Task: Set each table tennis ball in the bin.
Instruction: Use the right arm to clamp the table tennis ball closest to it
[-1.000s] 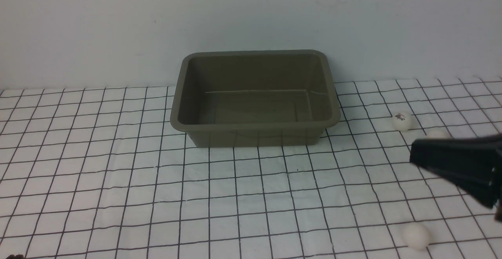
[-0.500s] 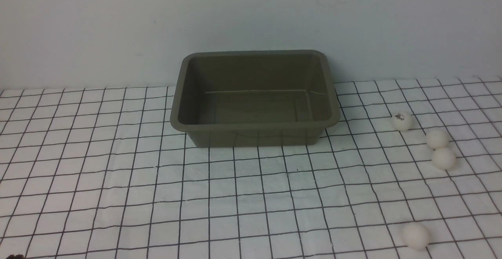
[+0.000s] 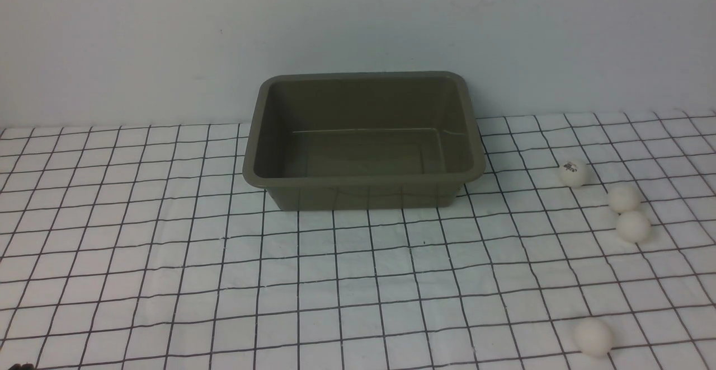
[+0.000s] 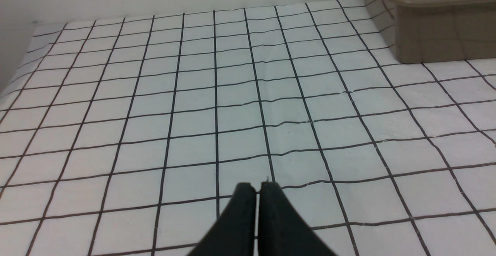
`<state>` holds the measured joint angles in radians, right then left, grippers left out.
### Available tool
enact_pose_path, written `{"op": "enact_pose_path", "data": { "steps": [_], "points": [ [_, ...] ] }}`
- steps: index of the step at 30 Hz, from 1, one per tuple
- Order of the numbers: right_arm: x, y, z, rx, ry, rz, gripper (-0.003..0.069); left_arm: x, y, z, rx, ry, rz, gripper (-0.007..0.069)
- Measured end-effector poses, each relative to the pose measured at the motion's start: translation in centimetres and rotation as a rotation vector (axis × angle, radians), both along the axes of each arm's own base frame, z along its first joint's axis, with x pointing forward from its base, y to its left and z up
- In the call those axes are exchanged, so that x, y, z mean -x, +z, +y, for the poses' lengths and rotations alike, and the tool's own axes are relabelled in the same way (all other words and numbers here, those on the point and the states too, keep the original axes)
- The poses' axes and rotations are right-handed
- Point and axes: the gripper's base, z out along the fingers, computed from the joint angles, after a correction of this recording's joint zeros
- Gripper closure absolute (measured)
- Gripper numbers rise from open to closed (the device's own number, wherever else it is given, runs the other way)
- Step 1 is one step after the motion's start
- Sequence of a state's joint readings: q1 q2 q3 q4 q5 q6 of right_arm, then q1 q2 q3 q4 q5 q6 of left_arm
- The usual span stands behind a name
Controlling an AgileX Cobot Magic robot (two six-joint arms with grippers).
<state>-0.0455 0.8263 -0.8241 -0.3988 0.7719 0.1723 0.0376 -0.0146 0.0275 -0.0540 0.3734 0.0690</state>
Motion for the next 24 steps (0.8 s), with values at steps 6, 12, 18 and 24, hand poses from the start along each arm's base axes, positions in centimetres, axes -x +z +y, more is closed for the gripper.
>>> {"op": "enact_pose_path", "data": {
  "steps": [6,12,18,24],
  "points": [
    [-0.8,-1.6,3.1,-0.195,0.293,0.136,0.067,0.0,0.0,0.0,0.0,0.0,0.0,0.0629],
    [-2.6,-4.0,4.1,-0.298,0.365,0.319,0.067,0.0,0.0,0.0,0.0,0.0,0.0,0.0629],
    [-4.7,-6.9,7.0,-0.299,0.481,0.492,0.067,0.0,0.0,0.0,0.0,0.0,0.0,0.0629],
    [-5.7,-8.7,9.3,-0.25,0.483,0.57,0.067,0.0,0.0,0.0,0.0,0.0,0.0,0.0629]
  ]
}}
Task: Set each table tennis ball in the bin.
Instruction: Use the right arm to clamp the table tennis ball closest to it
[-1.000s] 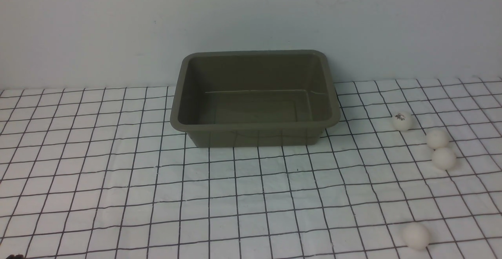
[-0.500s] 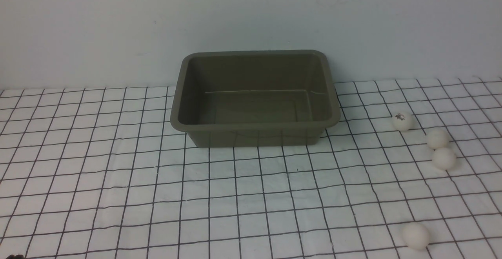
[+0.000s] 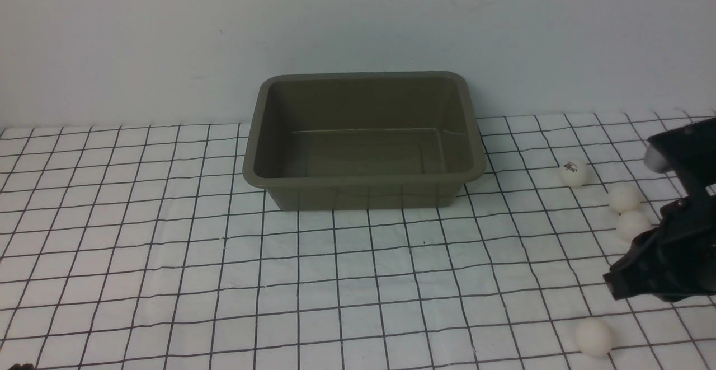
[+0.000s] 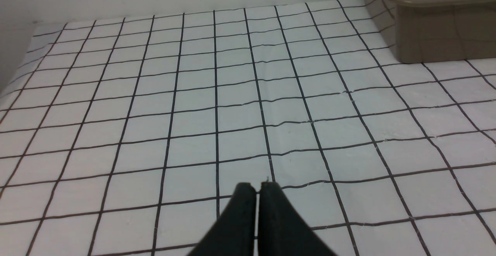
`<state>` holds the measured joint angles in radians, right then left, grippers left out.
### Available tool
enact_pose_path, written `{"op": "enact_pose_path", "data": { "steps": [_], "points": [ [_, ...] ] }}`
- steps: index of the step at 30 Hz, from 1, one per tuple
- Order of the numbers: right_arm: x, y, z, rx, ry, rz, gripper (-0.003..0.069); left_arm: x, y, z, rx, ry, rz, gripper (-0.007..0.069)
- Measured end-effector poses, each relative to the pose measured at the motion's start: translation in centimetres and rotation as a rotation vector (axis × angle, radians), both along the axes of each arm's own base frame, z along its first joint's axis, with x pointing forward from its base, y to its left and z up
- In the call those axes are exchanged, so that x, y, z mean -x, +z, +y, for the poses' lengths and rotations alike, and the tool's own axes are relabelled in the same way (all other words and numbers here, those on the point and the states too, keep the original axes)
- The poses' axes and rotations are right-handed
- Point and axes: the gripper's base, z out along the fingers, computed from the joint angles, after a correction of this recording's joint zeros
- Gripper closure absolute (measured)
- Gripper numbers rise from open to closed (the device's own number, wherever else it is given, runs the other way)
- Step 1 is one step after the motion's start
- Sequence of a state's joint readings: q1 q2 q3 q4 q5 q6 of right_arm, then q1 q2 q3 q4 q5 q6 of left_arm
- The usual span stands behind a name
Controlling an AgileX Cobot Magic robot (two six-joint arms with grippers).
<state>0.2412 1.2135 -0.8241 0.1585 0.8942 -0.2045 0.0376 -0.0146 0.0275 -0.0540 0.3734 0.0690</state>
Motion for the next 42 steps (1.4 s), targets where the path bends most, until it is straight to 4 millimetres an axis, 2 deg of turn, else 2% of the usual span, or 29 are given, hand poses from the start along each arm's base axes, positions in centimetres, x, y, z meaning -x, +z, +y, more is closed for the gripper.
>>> {"op": "enact_pose_path", "data": {
  "steps": [8,12,19,24,26,29,33,42],
  "points": [
    [-0.6,-0.8,-0.1,0.065,-0.06,0.012,0.0662,0.0,0.0,0.0,0.0,0.0,0.0,0.0629],
    [-0.8,-1.2,-0.1,0.072,-0.059,0.026,0.0615,0.0,0.0,0.0,0.0,0.0,0.0,0.0629],
    [-1.0,-1.5,0.0,0.074,-0.061,0.037,0.0382,0.0,0.0,0.0,0.0,0.0,0.0,0.0629],
    [-1.1,-1.6,0.0,0.067,-0.073,0.045,0.0267,0.0,0.0,0.0,0.0,0.0,0.0,0.0629],
    [-1.3,-2.0,0.1,0.064,-0.087,0.065,0.0181,0.0,0.0,0.0,0.0,0.0,0.0,0.0629],
    [-1.6,-2.7,0.2,0.065,-0.093,0.098,0.0133,0.0,0.0,0.0,0.0,0.0,0.0,0.0629],
    [-2.5,-5.0,0.5,0.088,-0.099,0.192,0.0104,0.0,0.0,0.0,0.0,0.0,0.0,0.0629],
    [-3.8,-8.3,0.8,0.117,-0.1,0.282,0.0101,0.0,0.0,0.0,0.0,0.0,0.0,0.0629]
  ]
}}
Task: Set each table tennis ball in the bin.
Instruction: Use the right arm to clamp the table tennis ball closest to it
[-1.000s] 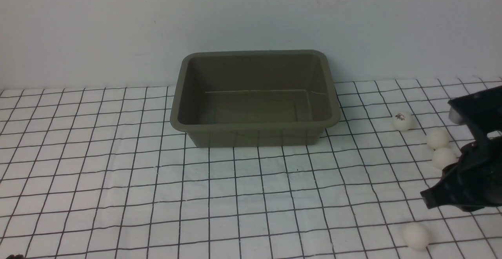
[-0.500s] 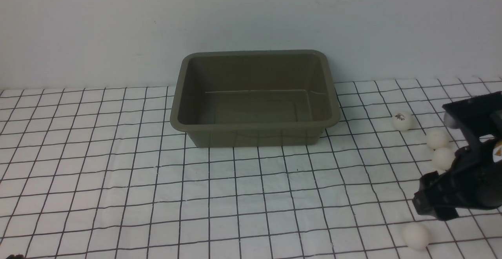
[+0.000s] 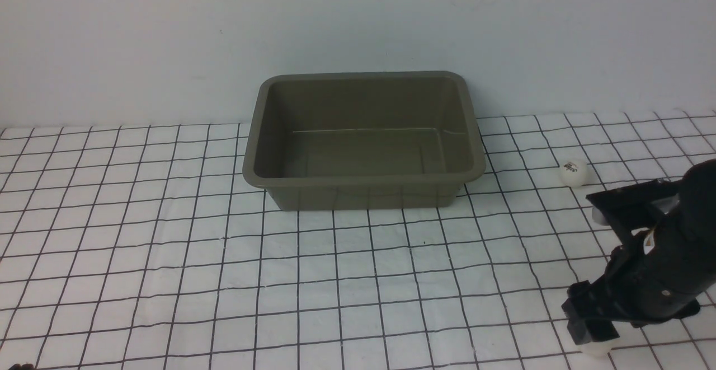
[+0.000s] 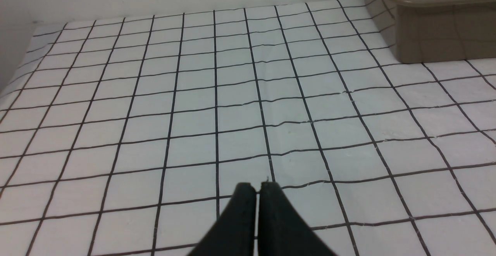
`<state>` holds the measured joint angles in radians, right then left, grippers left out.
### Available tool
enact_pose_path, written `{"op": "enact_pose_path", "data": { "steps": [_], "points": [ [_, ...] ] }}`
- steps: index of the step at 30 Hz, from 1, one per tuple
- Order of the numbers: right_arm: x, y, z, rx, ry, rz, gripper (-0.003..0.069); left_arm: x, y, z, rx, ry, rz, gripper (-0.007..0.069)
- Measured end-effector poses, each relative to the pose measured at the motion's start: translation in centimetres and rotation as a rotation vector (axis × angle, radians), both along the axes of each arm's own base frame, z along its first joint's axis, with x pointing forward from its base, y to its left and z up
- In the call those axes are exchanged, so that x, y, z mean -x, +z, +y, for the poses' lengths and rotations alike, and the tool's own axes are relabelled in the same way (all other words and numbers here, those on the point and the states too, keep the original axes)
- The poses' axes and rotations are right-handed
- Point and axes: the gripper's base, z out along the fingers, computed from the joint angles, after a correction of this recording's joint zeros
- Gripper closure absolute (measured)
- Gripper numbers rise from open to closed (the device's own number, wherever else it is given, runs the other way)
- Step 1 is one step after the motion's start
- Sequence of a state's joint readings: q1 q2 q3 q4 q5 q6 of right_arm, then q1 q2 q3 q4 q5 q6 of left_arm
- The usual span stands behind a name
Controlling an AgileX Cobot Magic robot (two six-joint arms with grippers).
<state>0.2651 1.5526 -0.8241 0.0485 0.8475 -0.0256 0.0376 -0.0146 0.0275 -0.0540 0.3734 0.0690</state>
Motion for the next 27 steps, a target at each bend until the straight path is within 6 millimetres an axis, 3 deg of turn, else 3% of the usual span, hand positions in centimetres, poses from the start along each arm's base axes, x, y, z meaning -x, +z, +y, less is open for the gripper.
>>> {"op": "enact_pose_path", "data": {
  "steps": [22,27],
  "points": [
    [-1.3,-3.5,0.4,0.015,-0.004,0.059,0.0119,0.0,0.0,0.0,0.0,0.0,0.0,0.0629],
    [-1.3,-3.6,0.4,0.016,-0.004,0.063,0.0297,0.0,0.0,0.0,0.0,0.0,0.0,0.0629]
  ]
}}
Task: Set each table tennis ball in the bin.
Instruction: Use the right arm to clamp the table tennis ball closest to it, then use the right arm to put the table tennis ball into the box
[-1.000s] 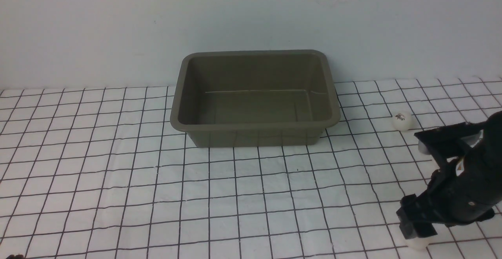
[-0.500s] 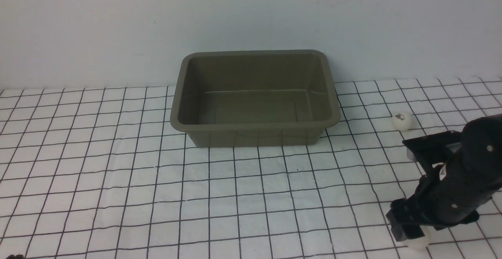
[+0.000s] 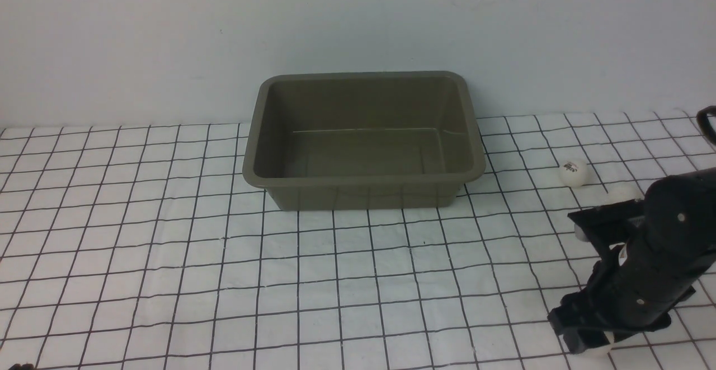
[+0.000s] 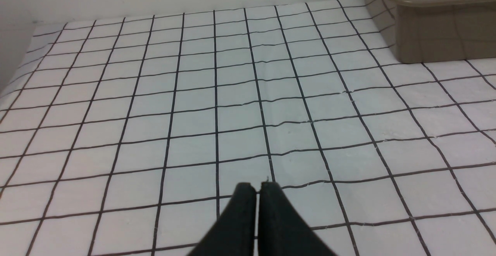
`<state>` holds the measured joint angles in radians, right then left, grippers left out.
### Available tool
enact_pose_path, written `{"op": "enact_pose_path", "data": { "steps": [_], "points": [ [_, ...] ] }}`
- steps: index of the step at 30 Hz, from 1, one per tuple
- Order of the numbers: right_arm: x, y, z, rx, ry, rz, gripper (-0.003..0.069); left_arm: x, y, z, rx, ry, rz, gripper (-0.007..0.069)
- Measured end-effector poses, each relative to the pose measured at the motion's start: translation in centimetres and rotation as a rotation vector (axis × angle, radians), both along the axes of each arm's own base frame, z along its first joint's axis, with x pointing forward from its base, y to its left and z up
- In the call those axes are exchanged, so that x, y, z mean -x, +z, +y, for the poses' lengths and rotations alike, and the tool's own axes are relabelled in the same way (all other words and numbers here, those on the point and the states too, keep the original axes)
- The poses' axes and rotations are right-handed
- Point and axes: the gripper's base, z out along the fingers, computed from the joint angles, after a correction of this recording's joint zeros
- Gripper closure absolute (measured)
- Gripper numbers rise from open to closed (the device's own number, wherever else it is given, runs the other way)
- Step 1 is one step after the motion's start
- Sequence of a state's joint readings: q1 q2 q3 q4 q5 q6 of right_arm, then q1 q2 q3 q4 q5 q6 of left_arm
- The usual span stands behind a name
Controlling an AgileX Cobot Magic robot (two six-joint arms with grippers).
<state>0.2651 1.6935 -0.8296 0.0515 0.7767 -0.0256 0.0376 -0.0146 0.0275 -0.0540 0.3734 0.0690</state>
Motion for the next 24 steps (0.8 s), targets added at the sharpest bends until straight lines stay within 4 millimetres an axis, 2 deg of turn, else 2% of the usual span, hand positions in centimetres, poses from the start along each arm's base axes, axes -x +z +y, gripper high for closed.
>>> {"op": "enact_pose_path", "data": {
  "steps": [4,8,11,15,18,21,22,24],
  "points": [
    [-0.4,0.4,0.1,-0.001,0.0,-0.004,0.0297,0.0,0.0,0.0,0.0,0.0,0.0,0.0629],
    [-1.3,1.8,0.4,-0.004,0.007,-0.013,0.0297,0.0,0.0,0.0,0.0,0.0,0.0,0.0629],
    [-2.6,4.0,0.9,-0.019,0.028,-0.031,0.0297,0.0,0.0,0.0,0.0,0.0,0.0,0.0629],
    [-4.7,8.4,2.5,-0.1,0.059,-0.129,0.0297,0.0,0.0,0.0,0.0,0.0,0.0,0.0629],
    [-5.8,10.8,3.6,-0.148,0.078,-0.208,0.0297,0.0,0.0,0.0,0.0,0.0,0.0,0.0629],
    [-6.5,12.0,4.3,-0.172,0.09,-0.249,0.0297,0.0,0.0,0.0,0.0,0.0,0.0,0.0629],
    [-7.3,13.3,5.1,-0.194,0.104,-0.294,0.0297,0.0,0.0,0.0,0.0,0.0,0.0,0.0629],
    [-8.9,14.6,6.4,-0.213,0.127,-0.343,0.0297,0.0,0.0,0.0,0.0,0.0,0.0,0.0629]
  ]
}}
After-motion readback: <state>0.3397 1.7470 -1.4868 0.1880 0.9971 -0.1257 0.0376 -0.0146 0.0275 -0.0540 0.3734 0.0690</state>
